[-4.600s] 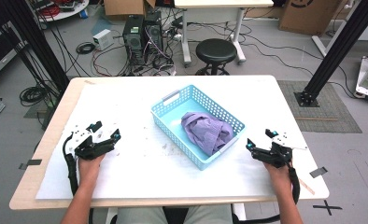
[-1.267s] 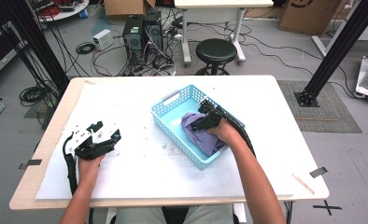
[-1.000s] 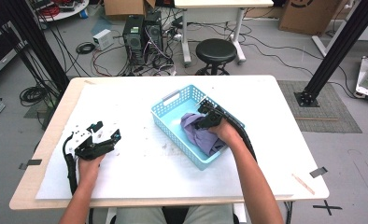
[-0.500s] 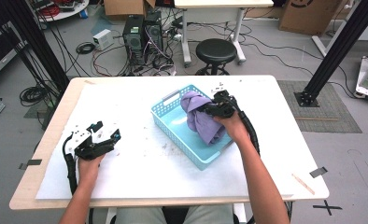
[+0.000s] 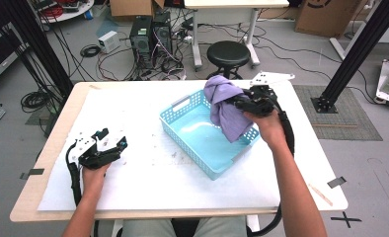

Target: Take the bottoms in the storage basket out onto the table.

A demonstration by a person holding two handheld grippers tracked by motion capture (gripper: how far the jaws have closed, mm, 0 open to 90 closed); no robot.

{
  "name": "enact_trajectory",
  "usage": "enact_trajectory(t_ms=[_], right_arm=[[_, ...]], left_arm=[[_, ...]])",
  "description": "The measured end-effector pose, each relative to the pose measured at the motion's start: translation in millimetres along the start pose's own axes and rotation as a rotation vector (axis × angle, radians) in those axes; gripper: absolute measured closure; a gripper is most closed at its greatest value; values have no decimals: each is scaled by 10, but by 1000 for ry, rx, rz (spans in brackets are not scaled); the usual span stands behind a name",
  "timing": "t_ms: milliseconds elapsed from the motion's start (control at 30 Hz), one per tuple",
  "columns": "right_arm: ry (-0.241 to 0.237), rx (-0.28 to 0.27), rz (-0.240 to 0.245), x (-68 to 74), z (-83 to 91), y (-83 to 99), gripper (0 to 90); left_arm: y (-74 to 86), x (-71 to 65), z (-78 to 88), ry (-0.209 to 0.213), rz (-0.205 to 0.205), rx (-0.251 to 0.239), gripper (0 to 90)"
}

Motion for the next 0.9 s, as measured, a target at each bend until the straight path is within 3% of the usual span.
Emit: enact_trajectory(t_ms=[133,300,533,700,900], right_arm=[[42,-26,-10,-88,288,-20,765],[120,-25,-37,-232,634,92,764],[240,-19,-147,-507,1033,582,761],[301,17,-246,-678,1085,1007,759],[352,104,-333,-845,883,1500,751]], left_arm=[[0,-6,-1,1,-1,0,184],[0,-4,-1,0,0,0,184],[0,1,-2,-4,1,0,184],[0,-2,-4,-6,-1,2,184],[1,-4,-4,-7,-7,5,184]])
Point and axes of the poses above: each handheld gripper's, and its own axes: z roughly backward along the jaws, y roughly out of its underside, x roughly to its left, the point moved 6 cm from there along -z, roughly forward along the jaws, and after that the axes turned 3 degrees about -z, right-handed, at the moved point
